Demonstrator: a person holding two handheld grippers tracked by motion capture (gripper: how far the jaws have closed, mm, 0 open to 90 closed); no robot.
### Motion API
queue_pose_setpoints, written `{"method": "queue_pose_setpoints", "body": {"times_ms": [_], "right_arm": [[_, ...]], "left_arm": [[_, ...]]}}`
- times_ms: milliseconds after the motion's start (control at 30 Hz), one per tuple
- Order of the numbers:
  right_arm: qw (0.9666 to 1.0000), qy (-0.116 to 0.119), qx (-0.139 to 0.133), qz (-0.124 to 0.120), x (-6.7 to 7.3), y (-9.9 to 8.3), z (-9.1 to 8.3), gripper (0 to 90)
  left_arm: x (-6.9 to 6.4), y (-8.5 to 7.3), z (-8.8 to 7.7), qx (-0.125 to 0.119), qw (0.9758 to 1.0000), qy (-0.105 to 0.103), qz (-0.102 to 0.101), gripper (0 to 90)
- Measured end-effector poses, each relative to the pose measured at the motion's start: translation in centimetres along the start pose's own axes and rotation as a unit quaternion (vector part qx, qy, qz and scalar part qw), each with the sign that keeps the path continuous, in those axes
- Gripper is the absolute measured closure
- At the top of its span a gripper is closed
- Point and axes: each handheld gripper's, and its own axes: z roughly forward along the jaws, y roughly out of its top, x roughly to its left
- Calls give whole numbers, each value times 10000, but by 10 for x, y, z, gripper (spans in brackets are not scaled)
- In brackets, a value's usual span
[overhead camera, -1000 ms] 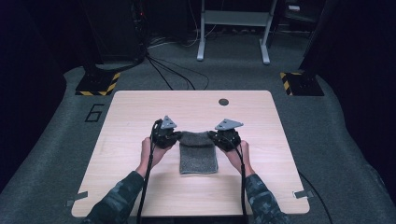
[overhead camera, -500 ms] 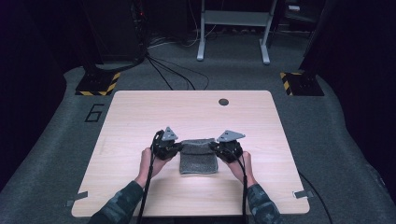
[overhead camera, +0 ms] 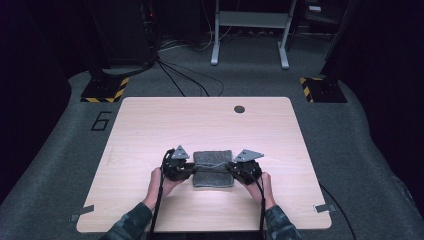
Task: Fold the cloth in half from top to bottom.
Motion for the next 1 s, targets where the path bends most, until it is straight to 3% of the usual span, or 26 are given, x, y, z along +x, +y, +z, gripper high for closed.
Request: {"method": "queue_pose_setpoints", "body": {"times_ms": [133, 233, 300, 367, 533, 700, 767, 833, 933, 1000], "right_arm": [[9998, 121, -53, 119, 2, -8, -14, 662], [9993, 112, -159, 327, -1, -11, -29, 581], [9985, 107, -240, 472, -5, -12, -36, 575], [9978, -17, -259, 615, -9, -9, -39, 534], [9975, -126, -83, 695, -12, 2, -25, 479], [9980, -139, 161, 599, -6, 6, -8, 453], [9986, -109, 314, 408, -2, 4, 1, 447], [9984, -94, 452, 330, 2, 1, 6, 444], [9972, -154, 670, 291, 7, -8, 13, 437], [9968, -254, 736, 200, 8, -13, 15, 437]], "left_arm": [[-3, -9, -11, 81, 9998, -96, -125, 559], [-4, -13, -24, 20, 9998, 1, -220, 450], [-3, -12, -32, -91, 9994, 121, -301, 399], [2, -9, -36, -144, 9990, 224, -365, 355], [10, 6, -27, -245, 9972, 494, -506, 302], [12, 11, -9, -118, 9966, 496, -652, 264], [11, 11, -2, -28, 9965, 498, -672, 259], [8, 8, 3, 100, 9970, 460, -621, 256], [1, 0, 9, 410, 9970, 564, -330, 249], [-2, -5, 12, 531, 9965, 597, -246, 243]]}}
